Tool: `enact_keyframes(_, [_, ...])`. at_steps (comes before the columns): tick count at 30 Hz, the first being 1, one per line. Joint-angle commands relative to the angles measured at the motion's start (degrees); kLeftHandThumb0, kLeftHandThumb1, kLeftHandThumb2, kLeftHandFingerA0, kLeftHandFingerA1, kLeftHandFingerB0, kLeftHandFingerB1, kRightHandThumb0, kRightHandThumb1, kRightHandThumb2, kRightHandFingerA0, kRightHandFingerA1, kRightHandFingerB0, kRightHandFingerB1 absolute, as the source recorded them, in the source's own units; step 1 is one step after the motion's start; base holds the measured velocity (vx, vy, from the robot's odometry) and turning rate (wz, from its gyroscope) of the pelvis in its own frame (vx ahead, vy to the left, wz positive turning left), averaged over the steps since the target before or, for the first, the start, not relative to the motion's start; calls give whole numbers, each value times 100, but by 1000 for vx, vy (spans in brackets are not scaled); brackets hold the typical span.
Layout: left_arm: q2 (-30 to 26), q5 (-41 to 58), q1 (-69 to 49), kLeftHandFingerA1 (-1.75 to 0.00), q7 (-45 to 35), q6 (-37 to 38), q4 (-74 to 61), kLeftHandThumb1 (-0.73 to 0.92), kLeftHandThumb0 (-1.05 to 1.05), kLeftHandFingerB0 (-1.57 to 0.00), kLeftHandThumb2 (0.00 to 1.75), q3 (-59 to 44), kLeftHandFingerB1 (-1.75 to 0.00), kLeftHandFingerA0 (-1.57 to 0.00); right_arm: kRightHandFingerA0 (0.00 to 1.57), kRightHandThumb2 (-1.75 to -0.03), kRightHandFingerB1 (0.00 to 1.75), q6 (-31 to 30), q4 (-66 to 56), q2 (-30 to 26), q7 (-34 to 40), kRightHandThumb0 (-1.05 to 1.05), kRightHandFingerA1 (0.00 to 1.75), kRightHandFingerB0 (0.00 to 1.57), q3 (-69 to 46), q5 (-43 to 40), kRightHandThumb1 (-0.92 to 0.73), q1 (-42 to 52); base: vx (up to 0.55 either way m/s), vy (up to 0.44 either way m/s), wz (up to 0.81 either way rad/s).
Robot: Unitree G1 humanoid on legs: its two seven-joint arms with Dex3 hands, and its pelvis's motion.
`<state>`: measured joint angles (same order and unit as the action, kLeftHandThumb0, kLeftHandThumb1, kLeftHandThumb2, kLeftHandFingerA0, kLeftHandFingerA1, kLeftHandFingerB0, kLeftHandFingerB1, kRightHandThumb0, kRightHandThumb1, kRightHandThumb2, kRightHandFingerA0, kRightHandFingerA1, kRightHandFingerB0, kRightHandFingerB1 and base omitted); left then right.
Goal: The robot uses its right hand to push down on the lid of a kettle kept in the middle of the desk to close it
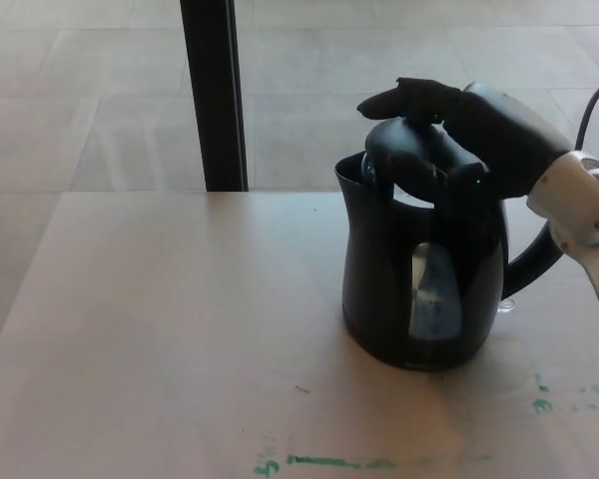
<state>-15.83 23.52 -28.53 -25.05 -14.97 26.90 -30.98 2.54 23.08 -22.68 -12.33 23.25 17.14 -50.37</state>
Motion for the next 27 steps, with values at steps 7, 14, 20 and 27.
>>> enact_keyframes(7, [-104,53,159,-62,-15,19,99,79,-98,-61,64,-27,-58,-69,4,-121,44,614,1114,-292,199,-93,50,4,1160,1554,-84,155,0,0,0])
enact_keyframes(14, [-108,63,128,-59,-11,-77,-96,80,-97,-61,65,0,-56,-70,0,-83,15,134,1068,-3,182,-92,15,0,1537,1816,-92,300,0,0,0])
enact_keyframes(20, [-79,107,189,-61,-28,-80,-226,82,-97,-63,62,1,-56,-70,0,-130,10,-389,977,375,366,-105,13,0,1385,1762,-91,724,0,0,0])
enact_keyframes(27, [-495,-228,1671,-43,195,268,1738,92,-91,-32,73,115,-38,-41,0,-129,11,-351,1287,798,863,-105,14,0,859,1326,-91,1468,0,0,0])
